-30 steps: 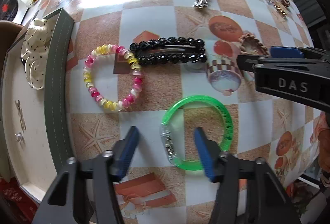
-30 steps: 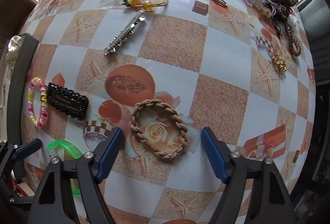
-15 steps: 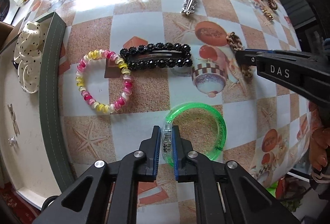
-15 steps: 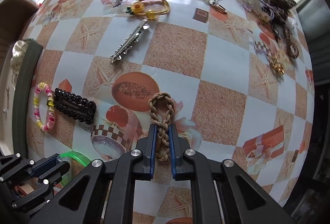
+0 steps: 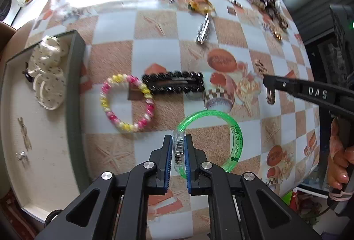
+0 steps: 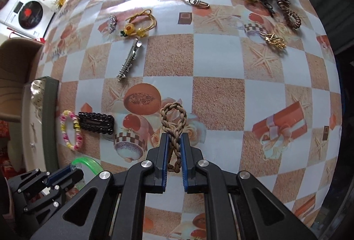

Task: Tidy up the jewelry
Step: 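Grasp the green bangle with the left tool while the right tool grasps the braided brown hair tie, then carry both items into the white tray and open both tools to release, then grasp the pink-yellow beaded bracelet with the left tool while the right tool grasps the silver hair clip, then carry both items over the white tray and open both tools to drop them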

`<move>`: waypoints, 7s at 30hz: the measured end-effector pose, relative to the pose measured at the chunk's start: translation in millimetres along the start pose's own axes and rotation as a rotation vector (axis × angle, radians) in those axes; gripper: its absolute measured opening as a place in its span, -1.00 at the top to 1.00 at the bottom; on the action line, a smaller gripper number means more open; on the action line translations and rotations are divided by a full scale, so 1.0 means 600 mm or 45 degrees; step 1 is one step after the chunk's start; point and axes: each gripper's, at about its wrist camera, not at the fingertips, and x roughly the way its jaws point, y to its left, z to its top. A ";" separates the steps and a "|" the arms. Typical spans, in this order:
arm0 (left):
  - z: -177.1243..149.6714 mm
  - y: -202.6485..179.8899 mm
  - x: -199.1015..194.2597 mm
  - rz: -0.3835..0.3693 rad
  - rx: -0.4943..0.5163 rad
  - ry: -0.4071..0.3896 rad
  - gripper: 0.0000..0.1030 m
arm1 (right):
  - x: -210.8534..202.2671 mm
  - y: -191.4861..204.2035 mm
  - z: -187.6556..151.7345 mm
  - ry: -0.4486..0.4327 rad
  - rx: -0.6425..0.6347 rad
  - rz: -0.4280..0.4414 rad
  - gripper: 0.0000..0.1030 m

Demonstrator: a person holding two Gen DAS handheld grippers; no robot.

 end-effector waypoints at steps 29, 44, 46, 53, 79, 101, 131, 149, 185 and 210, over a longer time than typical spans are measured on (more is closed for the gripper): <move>-0.087 0.254 -0.133 0.064 -0.386 -0.205 0.73 | -0.059 0.280 -0.007 -0.049 -0.338 0.210 0.79; -0.191 0.397 -0.112 0.145 -0.659 -0.165 0.73 | 0.018 0.513 -0.022 0.065 -0.625 0.303 0.79; -0.202 0.408 -0.105 0.156 -0.678 -0.153 0.73 | 0.037 0.534 -0.022 0.086 -0.641 0.307 0.79; -0.220 0.430 -0.077 0.183 -0.716 -0.129 0.73 | 0.091 0.581 -0.020 0.133 -0.694 0.259 0.78; -0.196 0.414 -0.071 0.317 -0.653 -0.081 0.72 | 0.149 0.592 -0.014 0.219 -0.693 0.201 0.20; -0.165 0.368 -0.135 0.466 -0.561 -0.148 -1.00 | 0.012 0.509 -0.014 0.096 -0.539 0.374 -0.04; -0.009 0.110 -0.088 0.258 -0.089 -0.127 -1.00 | -0.035 0.043 -0.003 0.025 0.125 0.111 -0.99; 0.014 0.071 0.044 0.296 -0.278 -0.004 -1.00 | 0.028 0.040 0.069 0.051 0.088 0.109 -0.99; 0.058 0.059 0.070 0.243 -0.265 -0.089 0.59 | 0.091 0.135 0.109 -0.049 -0.122 -0.180 0.54; -0.013 0.084 -0.076 0.049 -0.154 -0.180 0.59 | -0.016 0.065 0.020 -0.034 0.006 0.005 0.54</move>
